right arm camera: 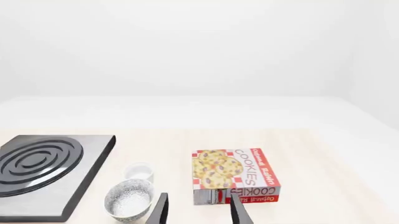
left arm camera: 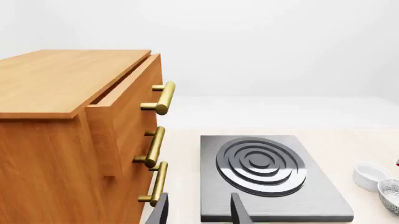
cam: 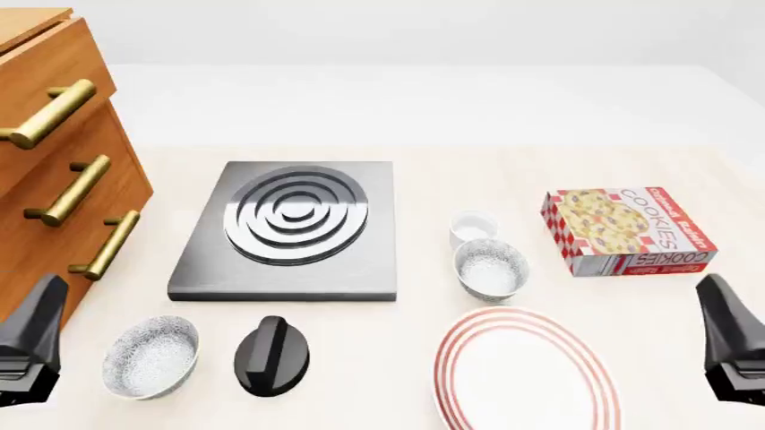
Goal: Pick the akita bowl between the plate and the ramekin and place it on the plate.
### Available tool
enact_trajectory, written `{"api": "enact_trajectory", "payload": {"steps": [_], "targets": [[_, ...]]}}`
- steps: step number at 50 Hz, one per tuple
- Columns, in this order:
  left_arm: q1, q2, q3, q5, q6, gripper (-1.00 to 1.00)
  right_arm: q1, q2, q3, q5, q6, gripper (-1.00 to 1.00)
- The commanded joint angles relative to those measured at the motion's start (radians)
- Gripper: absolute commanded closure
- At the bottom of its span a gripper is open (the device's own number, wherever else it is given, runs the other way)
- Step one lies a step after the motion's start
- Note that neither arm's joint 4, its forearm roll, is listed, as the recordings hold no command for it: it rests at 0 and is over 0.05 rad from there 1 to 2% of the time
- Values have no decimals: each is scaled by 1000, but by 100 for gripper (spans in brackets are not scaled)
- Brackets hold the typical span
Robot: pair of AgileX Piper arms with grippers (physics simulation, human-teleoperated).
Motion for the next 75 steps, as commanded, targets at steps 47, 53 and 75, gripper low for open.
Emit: {"api": "enact_trajectory", "payload": {"steps": [47,53,75], "targets": [[0,5,-3,-1,0,-100,120,222,-508,226,-150,-100],[0,5,-3,-1,0,-100,139,281,-617,269,-169,-100],[0,5,-3,-1,0,-100,212,678,-1093,568,-96,-100]]}}
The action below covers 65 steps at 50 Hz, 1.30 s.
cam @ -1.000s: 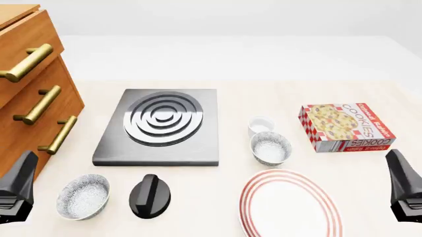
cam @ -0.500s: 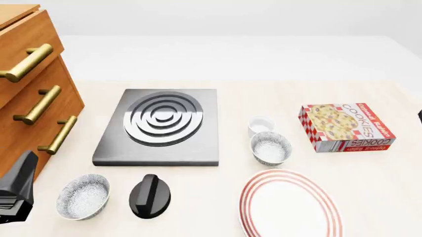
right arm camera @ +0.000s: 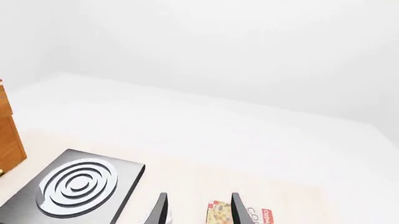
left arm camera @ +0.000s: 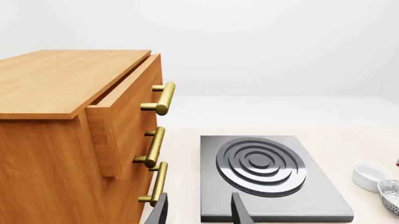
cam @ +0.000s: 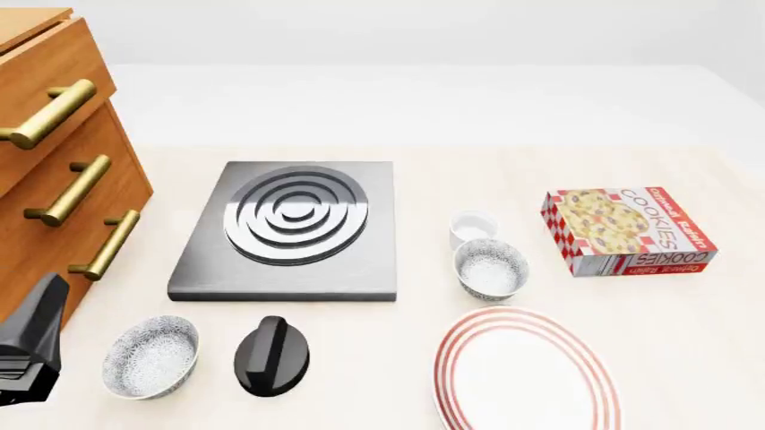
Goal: Pick the akita bowl between the plate and the ramekin and place it on the plate.
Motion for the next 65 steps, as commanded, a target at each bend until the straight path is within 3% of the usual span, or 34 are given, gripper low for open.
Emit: {"api": "enact_trajectory", "payload": {"steps": [1,4,9,19,24,28,34,42,45,52,54,56,57,65], "targets": [[0,0,0,0,0,-100,50,191,-233,145,12,-100],[0,0,0,0,0,-100,22,208,-272,166,-19,-100],[0,0,0,0,0,-100,39,295,-338,214,38,-100],[0,0,0,0,0,-100,35,432,-383,280,45,-100],[0,0,0,0,0,-100,23,483,-399,304,76,-100],[0,0,0,0,0,-100,30,519,-430,333,157,-100],[0,0,0,0,0,-100,13,568,-432,361,203,-100],[0,0,0,0,0,-100,-34,636,-418,394,211,-100],[0,0,0,0,0,-100,-15,693,-412,405,245,-100],[0,0,0,0,0,-100,-15,770,-413,416,248,-100],[0,0,0,0,0,-100,20,799,-412,416,287,-100],[0,0,0,0,0,-100,14,812,-411,415,277,-100],[0,0,0,0,0,-100,40,832,-405,413,306,-100],[0,0,0,0,0,-100,46,886,-402,405,310,-100]]}}
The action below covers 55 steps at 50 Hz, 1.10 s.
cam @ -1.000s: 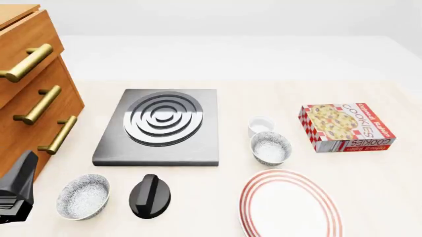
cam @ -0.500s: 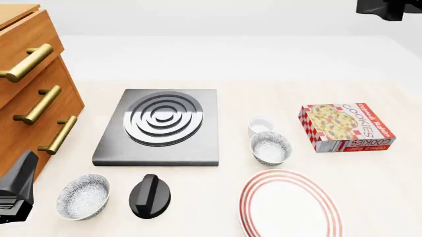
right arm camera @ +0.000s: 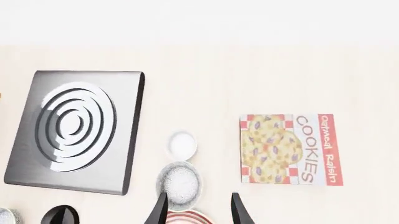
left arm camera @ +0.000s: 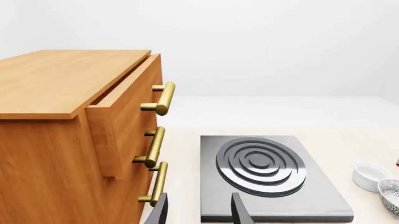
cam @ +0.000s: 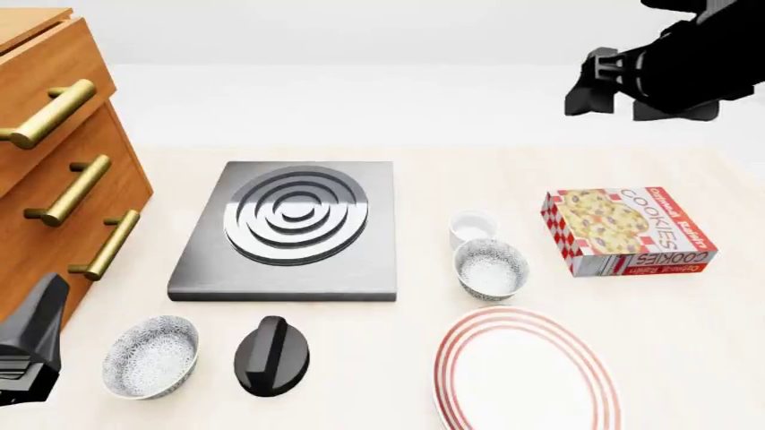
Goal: Pick the akita bowl between the plate and the ramekin and place it on the plate.
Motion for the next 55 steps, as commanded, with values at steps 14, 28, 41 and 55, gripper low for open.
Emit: {"api": "enact_trajectory", "payload": {"steps": [14,28,41,55], "targets": [[0,0,0,0,0,-100,32,141,109,-65,72,-100],[0,0,0,0,0,-100,10,162,219,-141,55,-100],[0,0,0,0,0,-100,16,198,277,-200,52,-100],[0,0,0,0,0,-100,17,280,329,-287,55,-100]]}}
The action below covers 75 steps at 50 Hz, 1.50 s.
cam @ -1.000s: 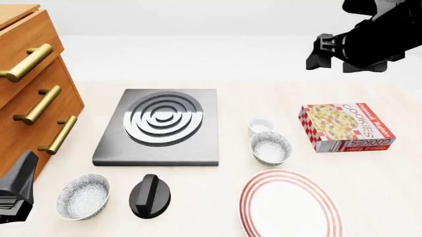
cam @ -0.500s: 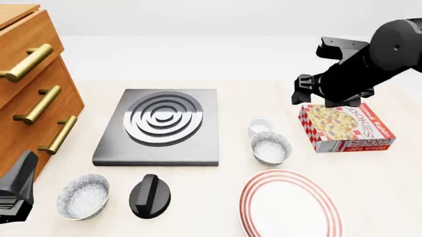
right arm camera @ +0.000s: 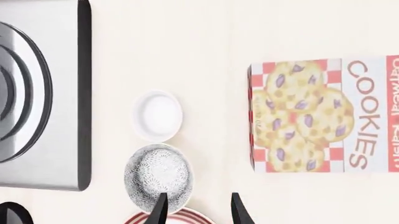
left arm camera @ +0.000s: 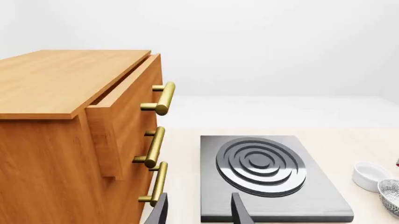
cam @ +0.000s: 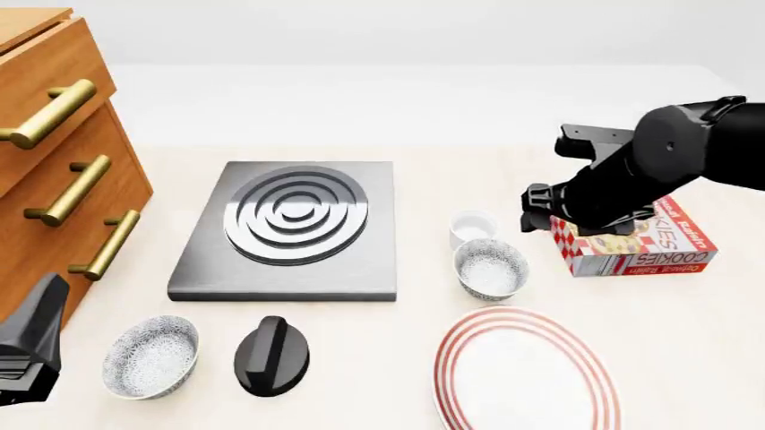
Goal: Pick the akita bowl between the plate and the ramekin and place it on the plate.
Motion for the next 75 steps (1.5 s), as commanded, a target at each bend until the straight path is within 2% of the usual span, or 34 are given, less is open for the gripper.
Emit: {"api": "enact_trajectory", "payload": {"steps": [1,12,20,23,38,44,75], "targets": [[0,0,0,0,0,-100,3,53,45,-62,3,-100],[0,0,0,0,0,-100,0,118,66,-122,4,-100],[0,0,0,0,0,-100,10,140,72,-135,1,-100],[0,0,0,0,0,-100,-3,151,67,-141,-19,-100],[0,0,0,0,0,-100,5,205,71,-169,-23,-100],[0,0,0,0,0,-100,21,201,83,-177,1,-100],[0,0,0,0,0,-100,28,225,94,-194,5,-100]]}}
